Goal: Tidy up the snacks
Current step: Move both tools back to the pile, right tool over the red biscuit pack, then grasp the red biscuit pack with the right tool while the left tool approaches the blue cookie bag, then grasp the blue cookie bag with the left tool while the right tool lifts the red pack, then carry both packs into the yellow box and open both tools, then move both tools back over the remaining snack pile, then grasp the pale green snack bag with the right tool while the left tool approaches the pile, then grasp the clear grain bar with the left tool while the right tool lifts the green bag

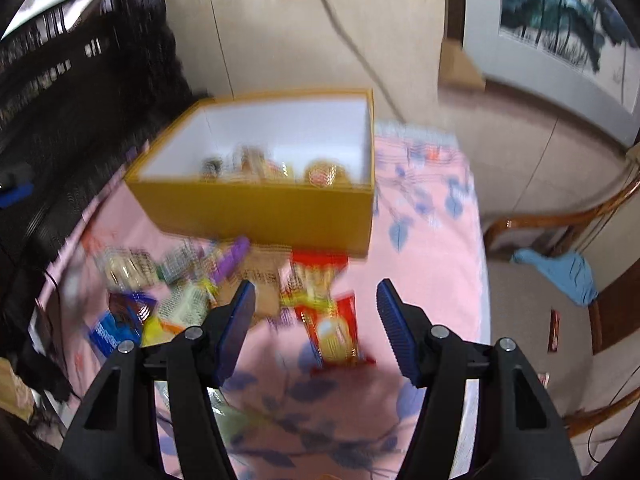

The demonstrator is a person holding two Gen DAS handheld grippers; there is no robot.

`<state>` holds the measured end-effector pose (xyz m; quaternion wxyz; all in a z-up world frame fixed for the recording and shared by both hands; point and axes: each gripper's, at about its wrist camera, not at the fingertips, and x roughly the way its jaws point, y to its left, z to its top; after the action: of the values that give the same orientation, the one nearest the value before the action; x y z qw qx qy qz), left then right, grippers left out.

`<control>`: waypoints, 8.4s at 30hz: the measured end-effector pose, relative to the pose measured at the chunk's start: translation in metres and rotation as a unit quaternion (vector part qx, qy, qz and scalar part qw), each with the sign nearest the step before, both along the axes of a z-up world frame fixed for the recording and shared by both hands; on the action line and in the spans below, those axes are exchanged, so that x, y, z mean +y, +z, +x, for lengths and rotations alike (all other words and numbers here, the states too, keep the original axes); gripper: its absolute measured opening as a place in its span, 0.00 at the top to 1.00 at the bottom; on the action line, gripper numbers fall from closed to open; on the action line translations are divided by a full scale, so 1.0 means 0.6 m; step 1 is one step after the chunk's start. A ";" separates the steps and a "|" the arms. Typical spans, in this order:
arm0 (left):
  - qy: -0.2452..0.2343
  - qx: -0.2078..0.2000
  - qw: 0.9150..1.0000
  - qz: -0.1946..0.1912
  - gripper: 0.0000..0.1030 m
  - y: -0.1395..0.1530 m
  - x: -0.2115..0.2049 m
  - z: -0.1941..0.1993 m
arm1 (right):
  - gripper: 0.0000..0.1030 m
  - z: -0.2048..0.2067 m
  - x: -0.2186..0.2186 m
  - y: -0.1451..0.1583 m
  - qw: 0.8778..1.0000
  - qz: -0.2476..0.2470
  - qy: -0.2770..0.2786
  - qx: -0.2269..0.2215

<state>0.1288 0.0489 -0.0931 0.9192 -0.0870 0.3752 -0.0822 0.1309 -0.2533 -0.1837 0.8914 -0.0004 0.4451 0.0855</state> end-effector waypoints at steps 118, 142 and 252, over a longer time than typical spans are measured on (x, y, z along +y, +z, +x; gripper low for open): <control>-0.019 0.085 0.994 0.061 0.48 -0.096 -0.035 -0.006 | 0.56 -0.030 0.072 0.022 0.994 0.098 0.040 -0.011; -0.052 -0.059 0.996 0.050 0.47 0.077 -0.111 0.203 | 0.56 0.133 0.032 0.173 0.981 0.104 -0.012 -0.164; -0.245 0.180 0.946 0.112 0.72 -0.305 -0.182 -0.012 | 0.56 -0.112 0.047 -0.170 0.996 0.022 0.051 0.076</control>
<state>0.1218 -0.0605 -0.2764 0.7920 0.0979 0.5505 -0.2451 0.0636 -0.2253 -0.2858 0.8491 0.0034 0.5092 0.1403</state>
